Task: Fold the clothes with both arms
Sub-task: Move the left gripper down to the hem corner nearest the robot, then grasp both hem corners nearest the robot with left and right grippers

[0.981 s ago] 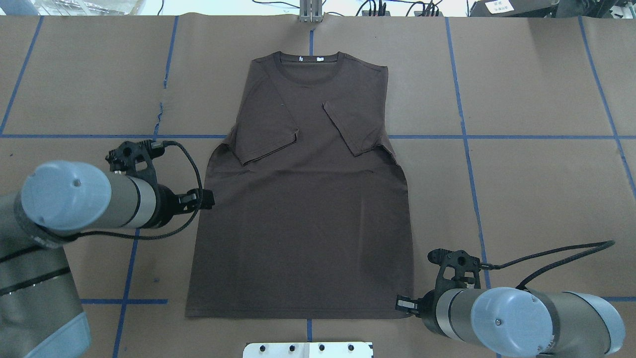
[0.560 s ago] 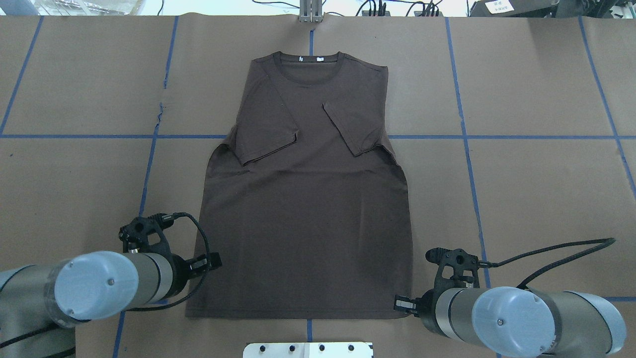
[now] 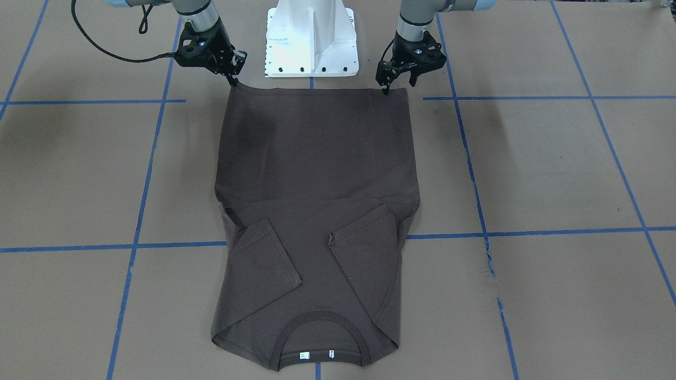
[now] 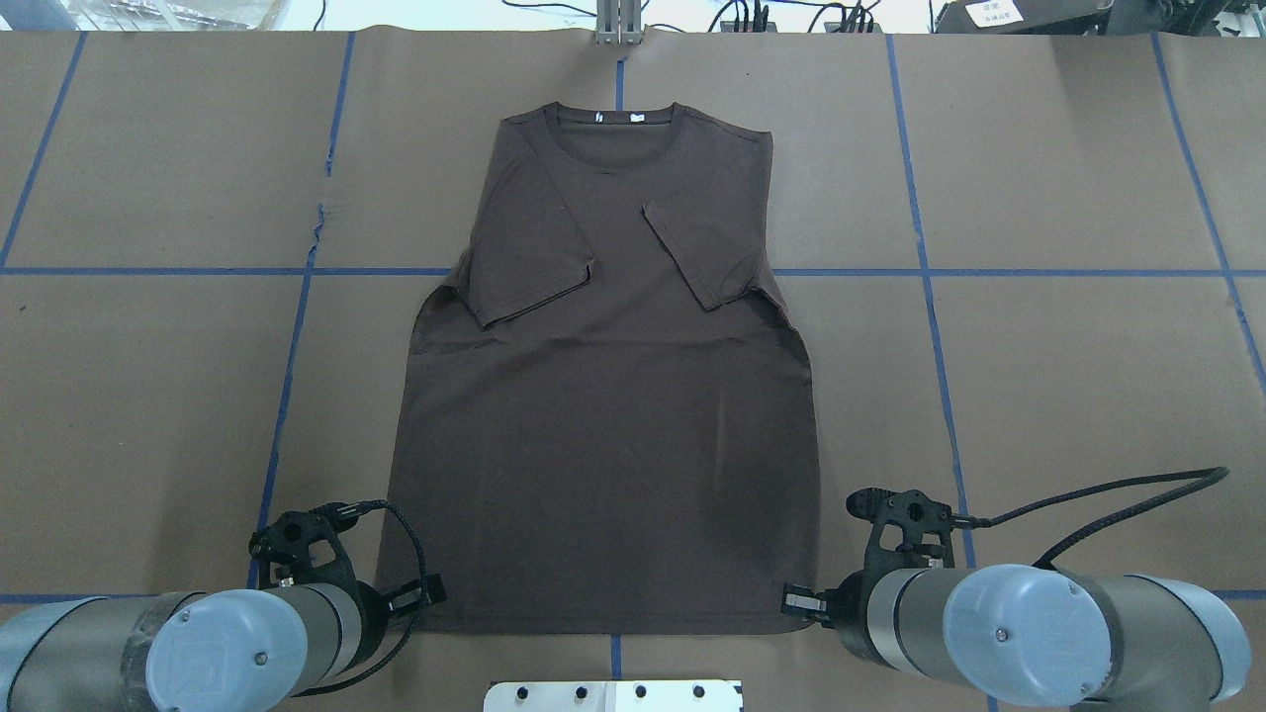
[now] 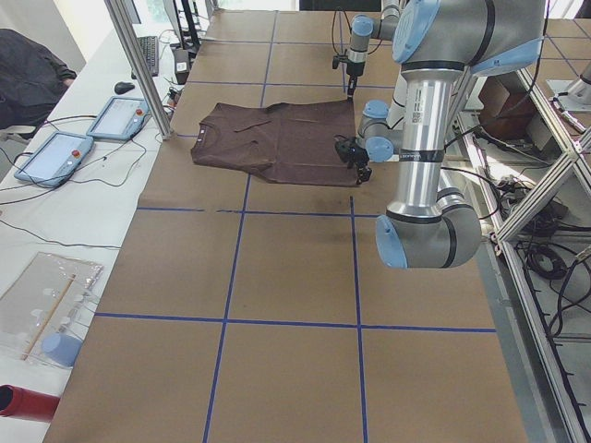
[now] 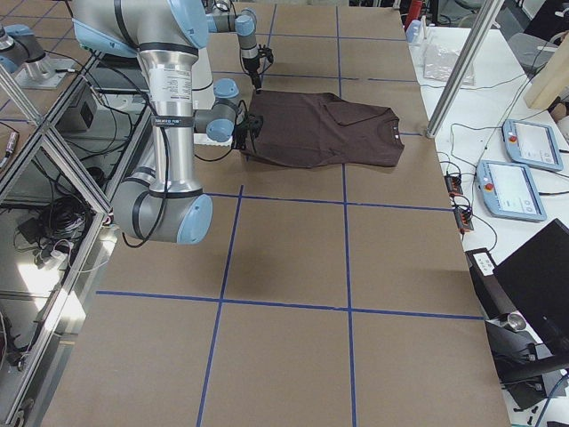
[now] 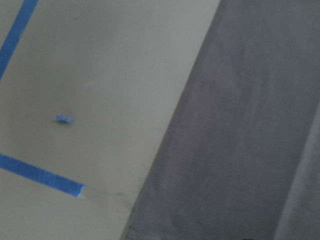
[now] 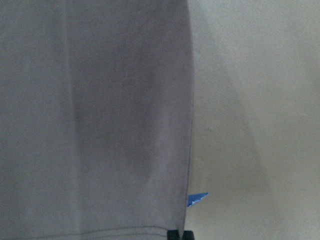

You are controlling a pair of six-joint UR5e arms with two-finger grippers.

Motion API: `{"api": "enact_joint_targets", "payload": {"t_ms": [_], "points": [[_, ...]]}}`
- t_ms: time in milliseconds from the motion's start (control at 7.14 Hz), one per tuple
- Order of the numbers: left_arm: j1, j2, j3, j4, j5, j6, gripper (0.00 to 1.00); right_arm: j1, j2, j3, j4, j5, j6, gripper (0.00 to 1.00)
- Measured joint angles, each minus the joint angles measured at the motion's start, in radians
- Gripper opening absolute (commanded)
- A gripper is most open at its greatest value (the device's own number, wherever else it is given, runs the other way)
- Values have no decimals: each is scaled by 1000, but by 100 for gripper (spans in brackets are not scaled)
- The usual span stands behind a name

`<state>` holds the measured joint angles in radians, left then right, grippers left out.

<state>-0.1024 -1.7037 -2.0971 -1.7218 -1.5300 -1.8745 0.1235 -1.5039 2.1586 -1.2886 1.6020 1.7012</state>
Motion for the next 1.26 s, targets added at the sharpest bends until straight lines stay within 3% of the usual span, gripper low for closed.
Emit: {"api": "enact_joint_targets", "payload": {"t_ms": [560,700,841,981,1261], "points": [[3,13,9,18,1,-1,83,3,0,4,0,1,0,0],[4,13,11,18,1,-2,78,4,1,5,0,1,0,0],[5,12,12,18,0,-3,66,6,1,5,0,1,0,0],[5,11,12,18,0,-4,49,8,1,6,0,2,0,0],[6,11,12,18,-1,-5,50,25,1,7,0,17,0,0]]}}
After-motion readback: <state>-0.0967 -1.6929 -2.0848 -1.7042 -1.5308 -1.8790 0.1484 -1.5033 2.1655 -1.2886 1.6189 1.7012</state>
